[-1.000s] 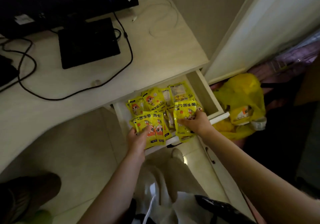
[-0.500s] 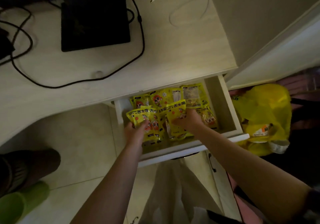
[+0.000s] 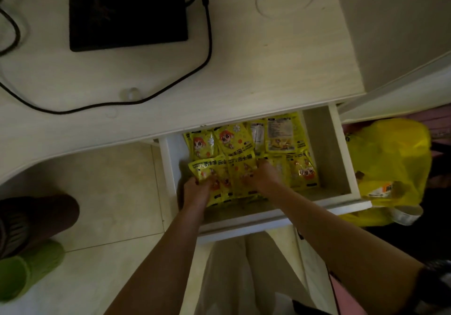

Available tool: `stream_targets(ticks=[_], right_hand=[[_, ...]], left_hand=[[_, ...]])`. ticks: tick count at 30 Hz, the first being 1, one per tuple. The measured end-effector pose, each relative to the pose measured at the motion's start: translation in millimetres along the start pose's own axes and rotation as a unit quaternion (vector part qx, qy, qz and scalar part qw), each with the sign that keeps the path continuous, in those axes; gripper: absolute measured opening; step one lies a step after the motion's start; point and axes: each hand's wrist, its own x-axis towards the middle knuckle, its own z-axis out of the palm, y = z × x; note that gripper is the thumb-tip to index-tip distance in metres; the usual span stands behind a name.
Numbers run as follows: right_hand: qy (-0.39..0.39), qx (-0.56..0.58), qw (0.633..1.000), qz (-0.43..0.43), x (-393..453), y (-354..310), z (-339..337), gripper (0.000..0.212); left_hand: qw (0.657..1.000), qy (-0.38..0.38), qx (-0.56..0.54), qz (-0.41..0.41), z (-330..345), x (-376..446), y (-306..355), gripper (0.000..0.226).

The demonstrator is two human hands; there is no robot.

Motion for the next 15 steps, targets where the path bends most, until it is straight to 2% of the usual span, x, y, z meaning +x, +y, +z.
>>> stream_targets(ticks=[5, 9, 15], right_hand=[[0.017, -0.035, 0.999, 0.003, -10.1, 11.8, -16.6, 0.019], [0.024, -0.058, 0.998, 0.002, -21.7, 21.6, -35.6, 0.029], [0.031, -0.073, 0.997, -0.008, -50.9, 33.9, -65.4, 0.022]], left_hand=[[0.995, 0.003, 0.096, 0.033, -8.2, -2.3, -2.2, 0.033], [0.992, 0.029, 0.116, 0.052, -10.5, -13.3, -0.1, 0.021], [0.988, 0.043, 0.122, 0.079, -15.3, -43.5, 3.8, 0.031]])
